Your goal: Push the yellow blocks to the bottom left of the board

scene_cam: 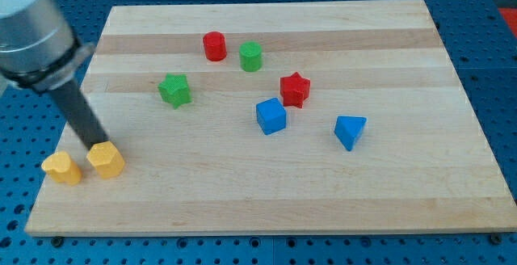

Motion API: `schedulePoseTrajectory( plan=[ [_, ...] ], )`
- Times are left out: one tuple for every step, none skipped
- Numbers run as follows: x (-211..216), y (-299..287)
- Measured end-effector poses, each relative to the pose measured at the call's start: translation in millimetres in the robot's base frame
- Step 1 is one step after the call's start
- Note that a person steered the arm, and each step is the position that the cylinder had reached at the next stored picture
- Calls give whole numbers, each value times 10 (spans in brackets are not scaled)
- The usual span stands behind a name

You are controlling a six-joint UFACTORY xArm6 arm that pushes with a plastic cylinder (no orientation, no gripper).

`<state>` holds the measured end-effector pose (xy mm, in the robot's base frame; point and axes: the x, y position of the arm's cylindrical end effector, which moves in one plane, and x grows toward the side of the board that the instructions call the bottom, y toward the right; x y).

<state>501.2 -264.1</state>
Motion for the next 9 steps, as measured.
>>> schedulePoseTrajectory(
  plan=[
    [-8, -393],
    [305, -352],
    [572, -387],
    [572, -378],
    [570, -406],
    [811, -396],
    [1046, -385],
    [849, -387],
    [687, -333]
  ],
)
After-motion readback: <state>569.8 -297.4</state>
